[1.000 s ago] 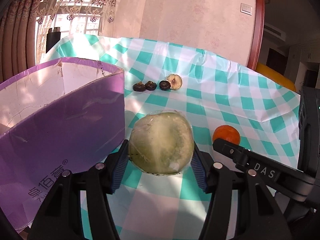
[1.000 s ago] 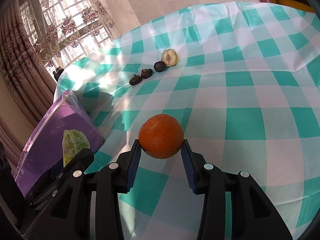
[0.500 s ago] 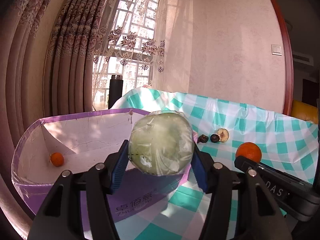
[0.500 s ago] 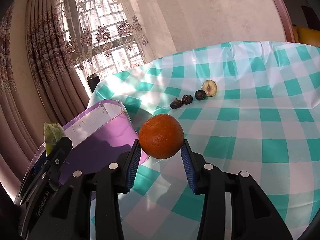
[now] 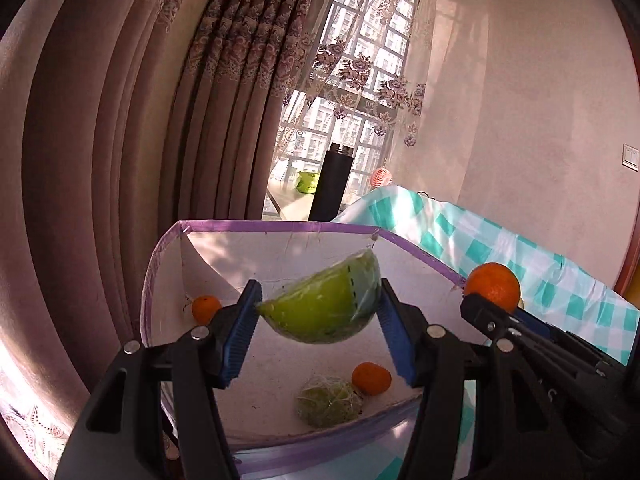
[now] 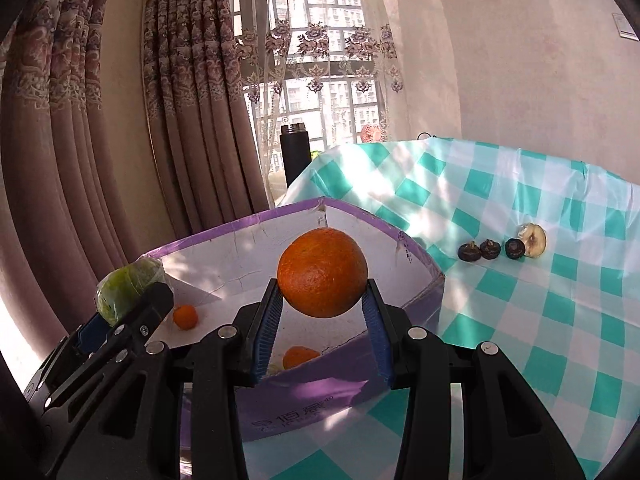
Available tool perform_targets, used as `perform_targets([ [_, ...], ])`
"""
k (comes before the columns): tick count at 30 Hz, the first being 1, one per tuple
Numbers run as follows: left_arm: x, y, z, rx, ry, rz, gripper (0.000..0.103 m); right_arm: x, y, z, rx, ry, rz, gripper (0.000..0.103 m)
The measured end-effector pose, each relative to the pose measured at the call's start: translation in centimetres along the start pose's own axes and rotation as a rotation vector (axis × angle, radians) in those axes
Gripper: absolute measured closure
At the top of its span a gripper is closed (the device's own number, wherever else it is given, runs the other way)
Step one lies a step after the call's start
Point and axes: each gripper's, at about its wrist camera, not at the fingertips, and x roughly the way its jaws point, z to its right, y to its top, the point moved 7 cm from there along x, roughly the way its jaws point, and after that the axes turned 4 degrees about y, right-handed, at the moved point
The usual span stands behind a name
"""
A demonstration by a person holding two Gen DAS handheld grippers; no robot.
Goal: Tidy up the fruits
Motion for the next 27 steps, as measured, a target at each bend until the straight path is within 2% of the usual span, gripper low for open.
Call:
perform_targets([
  [6, 3.5, -0.2, -3.2, -0.048, 0.051, -0.155, 0.045, 4.8, -1.1, -2.3, -0.100, -0.019, -0.187, 0.061],
  [10, 4.8, 0.2, -4.5, -0.047, 0.053, -0.200, 0.045, 7.0, -1.9, -3.2, -0.158, -0.056, -0.264, 0.061],
  [18, 5.1, 0.2, -4.7, -0.037, 0.026, -0.231, 0.045, 9.3, -3.2, -4.4, -0.233, -0.100, -0.353, 0.061],
  [24, 5.1, 0.0, -4.7, -0.039, 0.022, -0.237, 0.045, 9.6, -3.4, -4.7, -0.243, -0.107, -0.365, 0.061],
  [27, 5.0, 0.1, -4.5, -0.044, 0.000, -0.230, 0.039, 9.5, -3.3, -4.7, -0.234, -0.104, -0.358, 0.055],
])
